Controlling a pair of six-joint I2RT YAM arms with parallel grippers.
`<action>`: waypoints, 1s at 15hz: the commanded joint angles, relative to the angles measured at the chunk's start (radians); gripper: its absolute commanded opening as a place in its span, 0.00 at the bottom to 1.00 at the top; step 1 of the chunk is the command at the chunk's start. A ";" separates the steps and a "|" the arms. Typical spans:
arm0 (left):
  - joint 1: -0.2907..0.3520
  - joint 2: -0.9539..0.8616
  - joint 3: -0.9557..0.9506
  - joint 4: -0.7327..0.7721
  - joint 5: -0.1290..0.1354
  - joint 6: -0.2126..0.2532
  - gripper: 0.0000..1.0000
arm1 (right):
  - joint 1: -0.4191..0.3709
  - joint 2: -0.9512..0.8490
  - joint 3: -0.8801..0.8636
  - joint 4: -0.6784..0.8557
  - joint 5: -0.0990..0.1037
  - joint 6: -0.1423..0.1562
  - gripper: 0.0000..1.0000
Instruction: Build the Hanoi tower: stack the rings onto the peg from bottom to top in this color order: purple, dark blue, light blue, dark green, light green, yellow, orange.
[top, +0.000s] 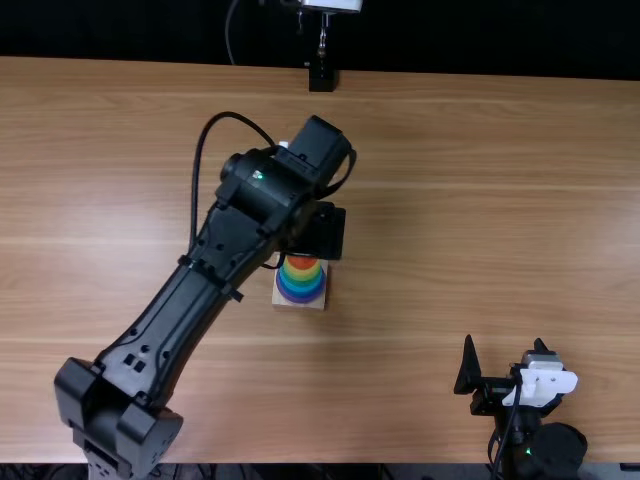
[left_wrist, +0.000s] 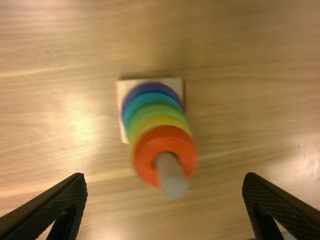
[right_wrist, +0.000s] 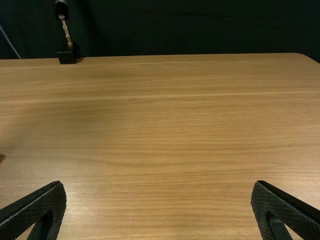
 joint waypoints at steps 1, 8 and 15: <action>0.045 -0.087 0.001 0.010 -0.085 0.002 1.00 | -0.008 -0.013 -0.077 -0.072 0.002 -0.001 1.00; 0.333 -0.533 -0.592 0.665 -0.116 0.164 1.00 | -0.008 -0.013 -0.077 -0.074 0.002 -0.001 1.00; 0.448 -1.025 -1.227 1.026 -0.107 0.173 1.00 | -0.008 -0.013 -0.077 -0.074 0.002 -0.001 1.00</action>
